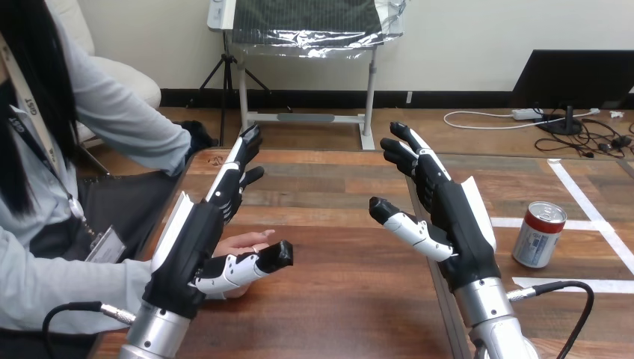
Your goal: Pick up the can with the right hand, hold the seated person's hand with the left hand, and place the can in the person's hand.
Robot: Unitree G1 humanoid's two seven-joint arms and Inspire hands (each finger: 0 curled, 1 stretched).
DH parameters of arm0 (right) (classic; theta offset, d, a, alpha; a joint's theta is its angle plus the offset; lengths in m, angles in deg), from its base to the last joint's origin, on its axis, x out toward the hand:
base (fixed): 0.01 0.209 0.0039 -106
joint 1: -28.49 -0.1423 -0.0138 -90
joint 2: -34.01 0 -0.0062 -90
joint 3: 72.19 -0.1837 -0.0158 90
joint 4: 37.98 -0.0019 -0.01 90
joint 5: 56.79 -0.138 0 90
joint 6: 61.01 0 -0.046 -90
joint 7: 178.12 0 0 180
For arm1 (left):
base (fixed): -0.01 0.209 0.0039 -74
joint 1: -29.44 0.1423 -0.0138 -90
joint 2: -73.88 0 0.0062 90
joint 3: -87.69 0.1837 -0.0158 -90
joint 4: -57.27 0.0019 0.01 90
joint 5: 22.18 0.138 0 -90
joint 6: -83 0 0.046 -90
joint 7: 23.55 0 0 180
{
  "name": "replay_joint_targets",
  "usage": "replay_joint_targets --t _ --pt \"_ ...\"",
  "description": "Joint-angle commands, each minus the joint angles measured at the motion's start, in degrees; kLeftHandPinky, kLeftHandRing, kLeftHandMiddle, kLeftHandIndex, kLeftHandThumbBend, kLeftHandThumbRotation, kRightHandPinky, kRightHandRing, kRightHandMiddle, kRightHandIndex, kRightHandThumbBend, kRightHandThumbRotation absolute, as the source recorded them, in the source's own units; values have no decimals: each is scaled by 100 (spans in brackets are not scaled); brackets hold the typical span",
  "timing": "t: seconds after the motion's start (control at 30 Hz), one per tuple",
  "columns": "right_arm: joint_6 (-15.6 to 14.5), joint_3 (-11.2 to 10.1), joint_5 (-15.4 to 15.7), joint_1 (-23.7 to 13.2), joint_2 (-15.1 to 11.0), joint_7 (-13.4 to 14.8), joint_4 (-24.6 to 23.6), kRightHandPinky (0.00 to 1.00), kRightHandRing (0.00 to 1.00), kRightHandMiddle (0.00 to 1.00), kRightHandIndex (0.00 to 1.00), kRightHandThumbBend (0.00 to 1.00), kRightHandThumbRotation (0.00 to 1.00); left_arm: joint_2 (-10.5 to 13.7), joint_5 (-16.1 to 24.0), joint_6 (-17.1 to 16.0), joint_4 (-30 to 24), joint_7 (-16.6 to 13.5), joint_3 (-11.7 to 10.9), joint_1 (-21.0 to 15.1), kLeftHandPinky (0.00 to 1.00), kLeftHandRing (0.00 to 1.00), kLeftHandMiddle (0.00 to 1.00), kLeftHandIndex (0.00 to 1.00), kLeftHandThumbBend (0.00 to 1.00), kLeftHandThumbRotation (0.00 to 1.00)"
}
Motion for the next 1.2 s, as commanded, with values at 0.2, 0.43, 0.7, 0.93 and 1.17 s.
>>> replay_joint_targets --t 0.2,0.43,0.7,0.93,1.17 --pt "180 -40 1 -482 33 57 -27 94 88 89 93 100 63 -31 113 -121 26 -186 -120 -459 91 98 100 98 100 67" --pt "170 -27 75 -499 11 127 -27 93 88 88 93 100 63 -19 67 -83 -9 -178 -123 -460 91 98 100 99 100 67" --pt "169 -24 114 -524 0 158 -16 93 88 88 92 100 63 -18 -139 -22 -14 -24 -106 -469 92 99 100 99 100 65" --pt "188 -20 134 -537 -11 170 -13 92 88 88 92 100 63 1 -143 14 -41 -14 -116 -471 92 98 100 99 100 65" --pt "195 -24 176 -550 -38 218 -14 91 87 88 92 100 62 -19 -112 62 -105 -67 -140 -458 91 98 100 99 100 65"
